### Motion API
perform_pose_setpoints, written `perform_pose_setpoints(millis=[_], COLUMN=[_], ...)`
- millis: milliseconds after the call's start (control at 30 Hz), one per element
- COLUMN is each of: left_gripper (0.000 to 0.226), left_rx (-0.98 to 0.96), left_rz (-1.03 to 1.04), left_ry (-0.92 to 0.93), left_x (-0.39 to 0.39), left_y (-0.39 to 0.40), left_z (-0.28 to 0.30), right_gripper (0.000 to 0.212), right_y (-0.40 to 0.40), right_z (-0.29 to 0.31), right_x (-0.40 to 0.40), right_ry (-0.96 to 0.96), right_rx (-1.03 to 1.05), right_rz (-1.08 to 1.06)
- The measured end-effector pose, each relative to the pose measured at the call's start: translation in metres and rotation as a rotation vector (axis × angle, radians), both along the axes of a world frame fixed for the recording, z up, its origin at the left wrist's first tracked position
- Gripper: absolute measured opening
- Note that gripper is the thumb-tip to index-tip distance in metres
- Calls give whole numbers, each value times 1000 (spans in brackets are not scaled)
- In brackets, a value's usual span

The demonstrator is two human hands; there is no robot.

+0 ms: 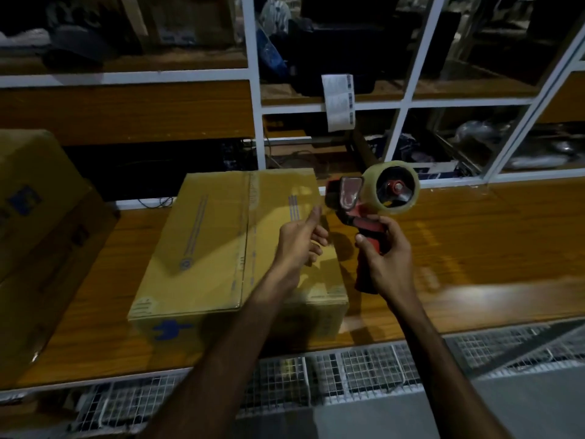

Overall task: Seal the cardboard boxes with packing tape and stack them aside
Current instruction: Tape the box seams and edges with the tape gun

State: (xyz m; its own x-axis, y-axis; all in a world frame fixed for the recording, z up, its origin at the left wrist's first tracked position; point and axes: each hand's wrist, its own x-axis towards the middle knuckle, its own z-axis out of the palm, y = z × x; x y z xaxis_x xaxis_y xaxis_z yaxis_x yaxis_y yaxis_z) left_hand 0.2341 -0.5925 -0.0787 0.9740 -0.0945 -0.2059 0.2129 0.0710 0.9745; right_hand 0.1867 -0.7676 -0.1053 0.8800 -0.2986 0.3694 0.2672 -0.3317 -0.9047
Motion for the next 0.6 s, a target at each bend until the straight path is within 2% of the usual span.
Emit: perform_pose_setpoints(millis=[133, 233, 333, 433, 500, 600], left_gripper=[51, 38, 51, 68, 57, 22], left_rx=[-194, -416, -639, -712, -696, -693], left_rz=[-74, -133, -203, -258, -241, -232], left_ry=[33, 109, 236, 305, 351, 406], left_x=[-21, -34, -41, -44, -45, -50], left_y=[23, 46, 72, 92, 102, 115], left_z=[-2, 2, 9, 17, 25, 33], right_gripper=[39, 38, 40, 42, 42, 39], right_y=[26, 45, 62, 80, 93, 111], right_z=[14, 20, 23, 25, 26, 25], right_x=[-3, -6, -9, -15, -22, -27], right_ry=[-38, -75, -84, -99, -106, -105], right_rx=[-2, -18, -42, -59, -62, -83], right_rz=[-22, -26, -47, -65, -72, -83])
